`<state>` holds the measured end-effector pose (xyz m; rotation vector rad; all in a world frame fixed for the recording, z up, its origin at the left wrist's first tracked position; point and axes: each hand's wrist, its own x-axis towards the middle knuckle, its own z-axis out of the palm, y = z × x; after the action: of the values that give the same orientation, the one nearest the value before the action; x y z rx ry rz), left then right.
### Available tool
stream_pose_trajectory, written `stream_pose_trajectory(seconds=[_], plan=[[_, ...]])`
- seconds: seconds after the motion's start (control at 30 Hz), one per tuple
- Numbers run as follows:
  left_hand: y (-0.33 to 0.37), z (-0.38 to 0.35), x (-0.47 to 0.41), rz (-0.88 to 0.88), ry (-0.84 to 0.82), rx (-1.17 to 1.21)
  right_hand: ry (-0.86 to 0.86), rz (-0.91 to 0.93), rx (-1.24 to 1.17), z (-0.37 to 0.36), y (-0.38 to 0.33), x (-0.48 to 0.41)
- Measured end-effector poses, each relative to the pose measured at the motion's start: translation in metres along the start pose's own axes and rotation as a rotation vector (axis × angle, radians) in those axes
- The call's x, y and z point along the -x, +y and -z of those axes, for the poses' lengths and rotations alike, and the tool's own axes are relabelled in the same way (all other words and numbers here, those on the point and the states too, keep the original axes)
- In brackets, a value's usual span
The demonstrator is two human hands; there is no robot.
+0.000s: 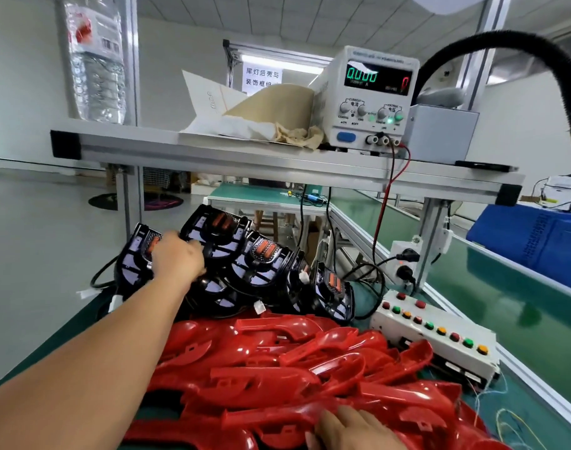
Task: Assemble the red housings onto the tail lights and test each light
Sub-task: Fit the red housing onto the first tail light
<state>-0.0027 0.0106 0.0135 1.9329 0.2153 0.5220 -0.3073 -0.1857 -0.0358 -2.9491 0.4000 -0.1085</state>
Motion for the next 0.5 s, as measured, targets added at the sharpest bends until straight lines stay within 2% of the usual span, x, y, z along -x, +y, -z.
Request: stream_pose_trajectory(seconds=[0.03, 0.07, 0.1, 0.17, 0.23, 0.5], plan=[[0.003, 0.004, 0.004, -0.018, 0.002, 0.029, -0.042, 0.046, -0.051, -0.01, -0.023, -0.015], [0.006, 0.009, 0.009, -0.037, 0.013, 0.059, -0.029, 0.178, -0.09, -0.012, -0.011, -0.015], [0.01, 0.014, 0.015, -0.058, 0.026, 0.089, 0.053, 0.238, -0.05, -0.012, -0.011, -0.018], [0.013, 0.026, 0.026, -0.111, 0.023, 0.191, 0.03, 0.196, 0.077, -0.017, -0.007, -0.015], [0.015, 0.04, 0.045, -0.108, -0.027, 0.299, 0.078, 0.19, 0.069, -0.021, -0.012, -0.016], [-0.038, 0.082, 0.135, -0.177, -0.333, 0.175, 0.222, 0.248, -0.005, -0.021, -0.008, -0.012]])
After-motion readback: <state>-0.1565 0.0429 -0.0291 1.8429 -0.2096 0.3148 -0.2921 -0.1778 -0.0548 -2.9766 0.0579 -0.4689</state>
